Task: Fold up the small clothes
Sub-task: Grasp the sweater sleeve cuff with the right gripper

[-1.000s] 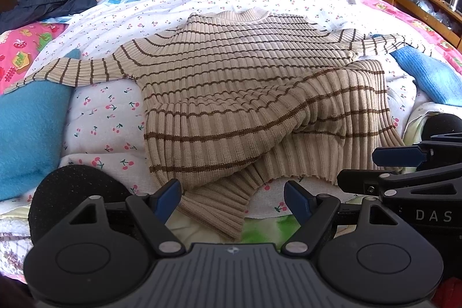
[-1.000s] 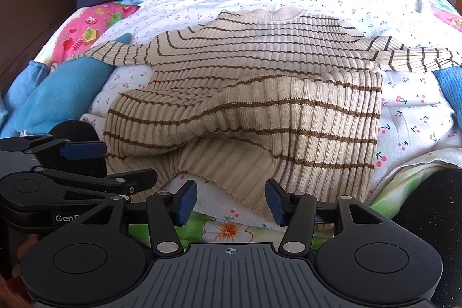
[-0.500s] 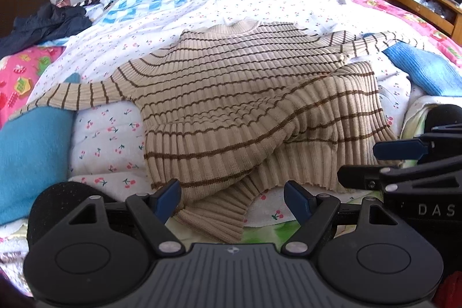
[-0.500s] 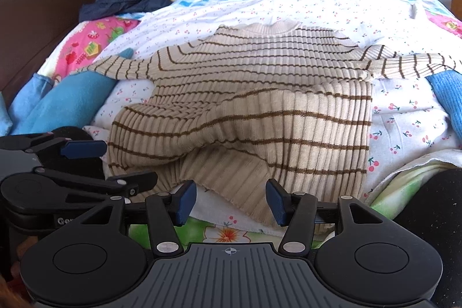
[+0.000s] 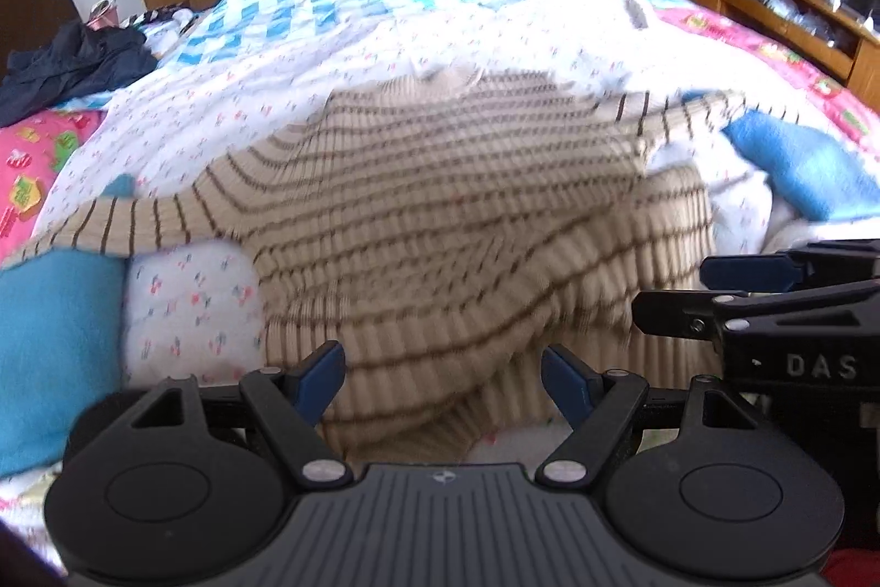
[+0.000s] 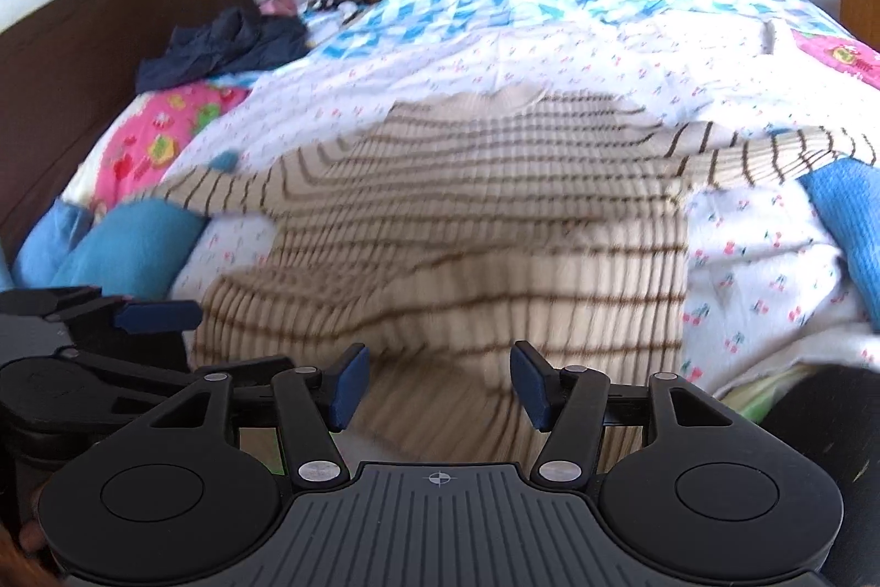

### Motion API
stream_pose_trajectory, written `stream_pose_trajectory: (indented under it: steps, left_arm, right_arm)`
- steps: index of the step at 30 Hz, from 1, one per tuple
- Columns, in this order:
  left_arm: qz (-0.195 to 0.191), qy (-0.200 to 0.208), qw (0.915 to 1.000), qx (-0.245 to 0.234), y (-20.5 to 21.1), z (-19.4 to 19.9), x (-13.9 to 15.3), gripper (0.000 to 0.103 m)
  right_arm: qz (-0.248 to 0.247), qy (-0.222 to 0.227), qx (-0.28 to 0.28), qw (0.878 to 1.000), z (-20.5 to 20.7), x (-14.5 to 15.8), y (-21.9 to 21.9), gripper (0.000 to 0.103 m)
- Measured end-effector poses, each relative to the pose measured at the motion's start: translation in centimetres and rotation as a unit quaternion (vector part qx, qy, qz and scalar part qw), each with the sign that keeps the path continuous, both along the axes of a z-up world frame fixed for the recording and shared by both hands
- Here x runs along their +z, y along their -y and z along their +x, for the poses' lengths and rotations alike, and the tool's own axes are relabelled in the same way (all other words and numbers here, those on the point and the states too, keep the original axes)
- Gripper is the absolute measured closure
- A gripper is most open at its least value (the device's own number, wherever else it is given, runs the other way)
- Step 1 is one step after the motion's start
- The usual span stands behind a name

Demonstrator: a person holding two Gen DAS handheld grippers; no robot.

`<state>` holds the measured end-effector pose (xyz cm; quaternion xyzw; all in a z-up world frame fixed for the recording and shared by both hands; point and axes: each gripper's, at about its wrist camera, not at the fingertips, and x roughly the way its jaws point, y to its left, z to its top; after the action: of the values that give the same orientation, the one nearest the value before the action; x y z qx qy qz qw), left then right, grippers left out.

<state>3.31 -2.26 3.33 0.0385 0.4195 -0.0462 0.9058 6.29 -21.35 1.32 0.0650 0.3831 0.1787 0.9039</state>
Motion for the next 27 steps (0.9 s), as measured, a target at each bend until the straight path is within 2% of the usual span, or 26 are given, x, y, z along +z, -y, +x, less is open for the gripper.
stream_pose_trajectory:
  steps: [4, 9, 18, 22, 27]
  left_arm:
    - [-0.019, 0.020, 0.9995, -0.014, 0.2, 2.3, 1.3, 0.020]
    - [-0.014, 0.023, 0.9993, -0.024, 1.3, 6.7, 0.9, 0.020]
    - [-0.035, -0.007, 0.9984, -0.044, 3.8, 12.6, -1.3, 0.020]
    - [-0.046, -0.021, 0.9972, -0.055, 5.0, 14.0, -2.4, 0.020]
    - [-0.049, -0.025, 0.9960, -0.072, 6.8, 15.6, -3.3, 0.020]
  right_arm:
    - [0.006, 0.005, -0.034, 0.999, 2.9, 0.2, 1.5, 0.046]
    - [0.008, -0.007, -0.084, 0.996, 6.6, -0.6, 4.1, 0.046]
    - [0.037, -0.019, -0.168, 0.985, 10.5, -1.6, 10.4, 0.046]
    - [0.066, -0.013, -0.226, 0.972, 12.2, -1.1, 15.1, 0.046]
    - [0.107, -0.013, -0.303, 0.947, 14.8, -1.5, 21.4, 0.046]
